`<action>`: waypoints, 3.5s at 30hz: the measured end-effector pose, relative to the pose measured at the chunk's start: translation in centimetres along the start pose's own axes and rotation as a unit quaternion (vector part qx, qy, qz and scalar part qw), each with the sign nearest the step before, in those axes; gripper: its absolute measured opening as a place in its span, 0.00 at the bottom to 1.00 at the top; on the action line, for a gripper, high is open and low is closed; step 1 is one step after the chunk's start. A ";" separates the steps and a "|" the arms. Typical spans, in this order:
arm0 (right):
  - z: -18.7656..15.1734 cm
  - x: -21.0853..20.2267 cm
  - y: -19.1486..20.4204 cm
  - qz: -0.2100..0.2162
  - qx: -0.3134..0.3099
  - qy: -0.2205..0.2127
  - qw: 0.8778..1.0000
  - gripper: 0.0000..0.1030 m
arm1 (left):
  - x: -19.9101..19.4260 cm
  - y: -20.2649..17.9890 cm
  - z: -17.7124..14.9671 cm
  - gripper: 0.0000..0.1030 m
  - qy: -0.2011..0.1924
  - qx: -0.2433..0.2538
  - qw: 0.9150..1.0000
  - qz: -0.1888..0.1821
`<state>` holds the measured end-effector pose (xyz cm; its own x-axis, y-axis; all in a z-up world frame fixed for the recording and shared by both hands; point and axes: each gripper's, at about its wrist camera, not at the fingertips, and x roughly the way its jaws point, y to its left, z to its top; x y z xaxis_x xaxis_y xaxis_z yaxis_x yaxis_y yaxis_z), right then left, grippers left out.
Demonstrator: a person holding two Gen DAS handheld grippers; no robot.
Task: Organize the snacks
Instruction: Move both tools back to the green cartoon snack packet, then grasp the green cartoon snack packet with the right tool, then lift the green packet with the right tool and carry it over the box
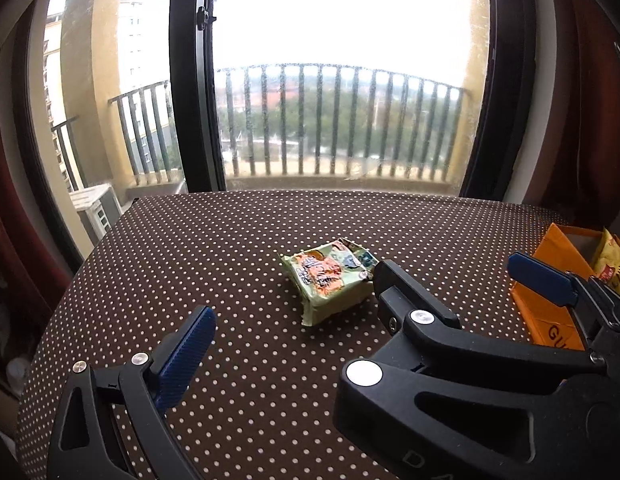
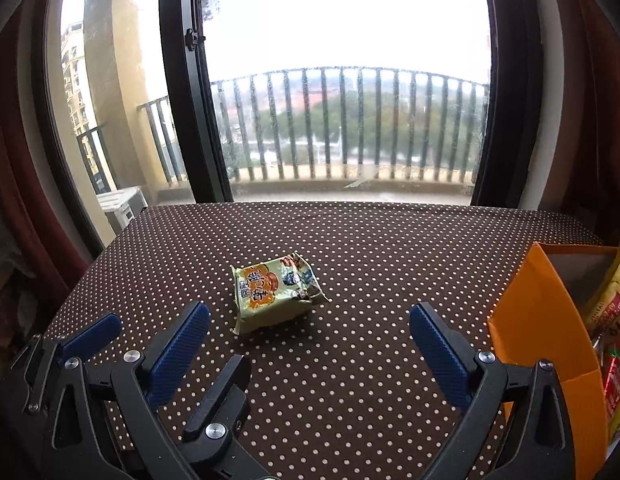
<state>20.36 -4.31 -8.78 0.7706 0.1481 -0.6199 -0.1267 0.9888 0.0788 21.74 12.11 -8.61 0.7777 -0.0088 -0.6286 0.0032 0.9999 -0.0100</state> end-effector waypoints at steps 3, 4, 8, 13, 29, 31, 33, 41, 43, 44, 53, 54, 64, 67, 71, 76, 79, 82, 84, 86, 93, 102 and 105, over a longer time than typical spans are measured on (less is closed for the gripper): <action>0.6 1.5 0.3 0.004 0.003 0.004 1.000 0.98 | 1.4 0.4 0.5 0.96 0.005 0.008 1.000 0.001; 0.8 2.1 0.4 0.004 0.004 0.006 1.000 0.98 | 2.0 0.5 0.7 0.96 0.007 0.010 1.000 0.002; 1.3 4.3 0.5 0.009 0.010 0.007 1.000 0.98 | 4.0 1.1 1.3 0.95 0.025 0.002 1.000 0.000; 2.1 6.9 0.7 0.012 0.004 0.017 1.000 0.98 | 6.8 1.7 1.6 0.94 0.055 -0.020 0.998 0.002; 0.6 12.5 2.3 0.025 -0.058 0.072 0.995 0.98 | 11.1 2.5 -0.3 0.94 0.115 -0.037 0.993 0.018; 0.4 13.2 2.3 0.026 -0.061 0.080 0.995 0.98 | 11.3 2.5 -0.4 0.93 0.122 -0.037 0.992 0.022; 0.5 13.8 2.3 0.029 -0.062 0.095 0.993 0.98 | 11.6 2.6 -0.3 0.93 0.122 -0.040 0.991 0.025; 0.7 15.1 2.0 0.036 -0.050 0.130 0.990 0.83 | 11.8 2.6 -0.7 0.94 0.124 -0.040 0.991 0.039; 0.7 15.1 1.9 0.039 -0.045 0.133 0.989 0.80 | 11.7 2.6 -0.7 0.94 0.125 -0.038 0.991 0.037; 0.7 15.1 1.9 0.039 -0.044 0.132 0.989 0.78 | 11.7 2.6 -0.7 0.94 0.125 -0.037 0.991 0.037; -0.8 12.9 1.0 0.033 -0.024 0.135 0.990 0.75 | 10.9 1.4 -1.6 0.96 0.124 -0.011 0.992 0.017; -1.0 12.6 0.9 0.032 -0.022 0.136 0.990 0.75 | 10.8 1.2 -1.7 0.96 0.125 -0.007 0.992 0.012; -2.1 9.0 -0.8 0.025 -0.013 0.134 0.991 0.75 | 7.8 -1.1 -2.8 0.96 0.127 0.015 0.992 -0.014; -2.4 7.6 -0.9 0.028 -0.017 0.126 0.991 0.75 | 6.4 -1.6 -3.3 0.96 0.120 0.013 0.993 -0.012; -2.9 5.7 -1.3 0.034 -0.020 0.116 0.992 0.75 | 4.2 -2.5 -3.9 0.96 0.108 0.015 0.994 -0.005; -3.2 2.6 -1.9 0.044 -0.022 0.093 0.994 0.75 | 0.8 -3.7 -4.1 0.96 0.083 0.016 0.996 0.002; -3.2 0.5 -2.3 0.044 -0.026 0.077 0.996 0.75 | -1.0 -4.4 -4.0 0.96 0.068 0.015 0.998 0.002; -3.1 -1.4 -2.8 0.042 -0.028 0.061 0.997 0.75 | -2.7 -5.0 -3.7 0.96 0.051 0.019 0.999 -0.001; -3.2 -2.8 -3.2 0.041 -0.029 0.050 0.998 0.75 | -3.7 -5.4 -3.4 0.96 0.041 0.020 0.999 -0.001; -3.2 -4.0 -3.4 0.040 -0.029 0.038 0.998 0.75 | -4.9 -5.8 -3.3 0.96 0.032 0.021 0.999 -0.002; -3.0 -7.6 -4.3 0.038 -0.026 0.006 0.999 0.75 | -8.6 -7.6 -2.6 0.95 0.002 0.027 1.000 -0.004; -3.1 -10.9 -6.3 0.023 -0.014 -0.027 0.999 0.75 | -11.5 -10.0 -2.1 0.95 -0.029 0.044 0.998 -0.020; -2.9 -12.4 -7.5 0.015 -0.010 -0.038 0.999 0.75 | -12.2 -11.0 -1.9 0.95 -0.040 0.050 0.998 -0.027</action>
<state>9.92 -13.66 -3.93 0.8112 0.1789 -0.5568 -0.1624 0.9835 0.0793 10.96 1.16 -2.32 0.8219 -0.0664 -0.5657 0.1066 0.9936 0.0382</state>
